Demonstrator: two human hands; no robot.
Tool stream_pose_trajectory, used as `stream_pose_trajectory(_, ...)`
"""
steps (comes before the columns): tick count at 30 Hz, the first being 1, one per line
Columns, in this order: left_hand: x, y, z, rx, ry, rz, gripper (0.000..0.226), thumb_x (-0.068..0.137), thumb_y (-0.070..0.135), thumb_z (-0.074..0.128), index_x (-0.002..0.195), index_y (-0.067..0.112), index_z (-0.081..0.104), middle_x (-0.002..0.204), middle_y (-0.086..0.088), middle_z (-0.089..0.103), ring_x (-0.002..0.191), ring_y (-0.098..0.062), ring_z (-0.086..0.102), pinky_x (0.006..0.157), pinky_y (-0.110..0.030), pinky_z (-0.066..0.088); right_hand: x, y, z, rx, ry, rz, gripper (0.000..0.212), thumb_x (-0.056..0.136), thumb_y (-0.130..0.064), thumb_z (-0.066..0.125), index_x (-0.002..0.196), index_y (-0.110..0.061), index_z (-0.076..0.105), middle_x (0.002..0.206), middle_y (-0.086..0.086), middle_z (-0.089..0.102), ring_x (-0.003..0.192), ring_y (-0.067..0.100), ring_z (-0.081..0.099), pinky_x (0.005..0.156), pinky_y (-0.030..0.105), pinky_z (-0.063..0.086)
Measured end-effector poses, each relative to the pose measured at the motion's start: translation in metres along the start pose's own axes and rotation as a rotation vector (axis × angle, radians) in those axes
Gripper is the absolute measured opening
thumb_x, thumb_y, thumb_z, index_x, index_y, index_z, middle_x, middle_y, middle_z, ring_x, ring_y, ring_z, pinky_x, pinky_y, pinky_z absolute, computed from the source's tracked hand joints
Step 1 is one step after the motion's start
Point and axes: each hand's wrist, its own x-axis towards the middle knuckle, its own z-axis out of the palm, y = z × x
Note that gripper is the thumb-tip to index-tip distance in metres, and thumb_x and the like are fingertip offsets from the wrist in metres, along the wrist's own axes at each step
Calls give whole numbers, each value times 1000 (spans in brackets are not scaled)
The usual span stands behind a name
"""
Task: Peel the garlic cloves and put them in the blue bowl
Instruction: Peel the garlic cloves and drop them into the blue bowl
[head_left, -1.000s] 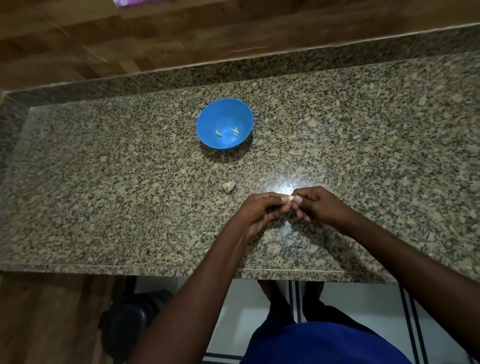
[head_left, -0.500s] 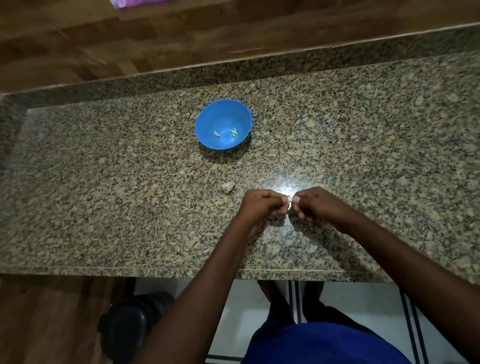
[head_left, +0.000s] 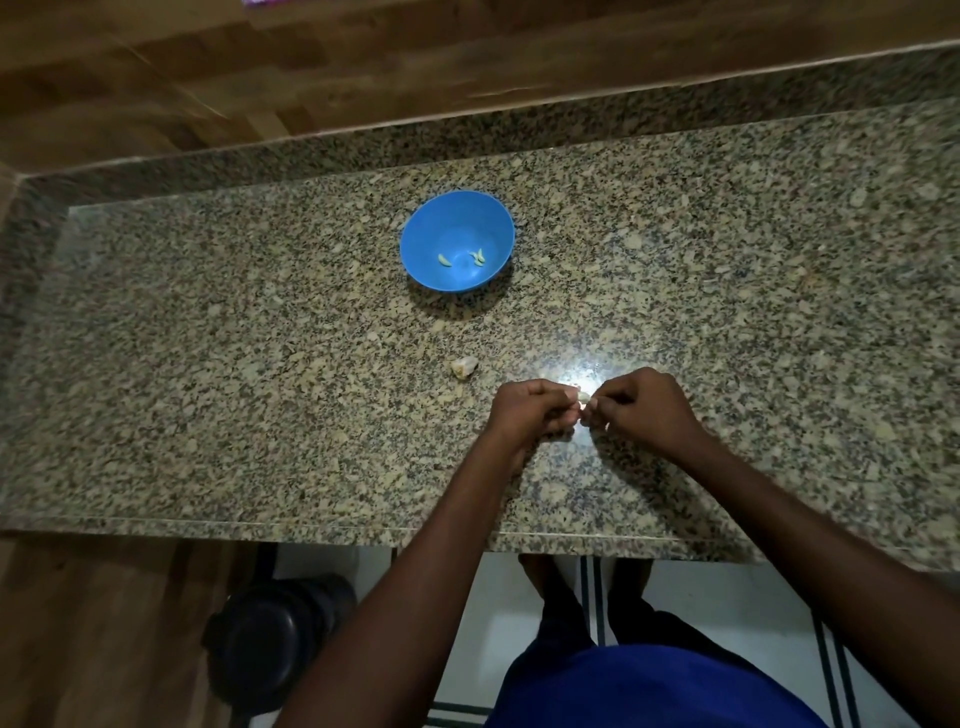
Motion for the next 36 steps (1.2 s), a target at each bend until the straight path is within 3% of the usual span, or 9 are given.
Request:
stream_pose_trajectory(6,1,-1,2,131,88,124,7,90,1,70,85,-4,73,75,-26,71,52,-17,65,56,-31,56,-5,-4,7,3,111,63,25,77,-31,58,62,-19,74,50,-1,60,50,14,58,49,28,40)
stream_pose_trajectory(11,2,0,1,158,72,161,12,90,5,72,79,3,73,70,-19,72,53,-21,61,55,-31,55,-5,-8,4,-86,27,-4,16,89,-27,59,93,-31,74,76,-4,74,68,18,67,62,30,53)
stream_pose_trajectory(14,2,1,3,174,68,150,8,90,7,73,84,2,74,76,-21,73,58,-20,65,56,-29,57,-2,-9,8,-145,35,-96,15,88,-29,67,100,-26,74,79,0,75,73,21,69,65,33,54)
stream_pose_trajectory(19,-1,2,4,93,74,83,8,88,2,73,92,-5,72,72,-19,70,61,-23,62,62,-36,59,4,-6,8,122,69,43,6,88,-15,72,87,-18,78,67,-1,73,63,16,71,64,33,59)
stream_pose_trajectory(20,-1,1,1,121,80,105,2,88,-1,72,90,-1,72,71,-18,69,64,-23,62,63,-37,58,4,-5,9,233,48,96,9,90,-10,70,86,-14,78,65,2,74,60,18,72,65,36,62)
stream_pose_trajectory(24,-3,-2,-6,316,68,274,18,90,-6,65,91,8,77,81,-19,74,65,-22,66,67,-44,61,2,-3,6,465,-5,190,11,91,1,67,88,-2,77,69,15,74,59,26,69,67,45,63)
stream_pose_trajectory(28,-7,-1,-1,464,46,429,17,90,4,70,102,12,78,82,-9,77,67,-19,73,65,-39,63,1,-7,3,390,-27,143,17,94,-6,67,81,-5,77,66,13,73,58,20,71,60,35,59)
stream_pose_trajectory(32,-12,1,3,538,48,523,10,86,17,79,94,10,80,79,-1,78,70,-13,74,64,-26,60,-1,-13,-3,200,-78,48,26,97,-11,62,75,-9,76,62,2,72,57,10,72,61,30,60)
stream_pose_trajectory(36,-16,4,0,384,42,444,9,86,13,79,90,5,78,73,-9,75,63,-24,72,61,-37,59,-2,-14,-8,115,-186,-29,31,101,-18,57,74,-11,70,62,0,72,53,6,67,54,16,50)
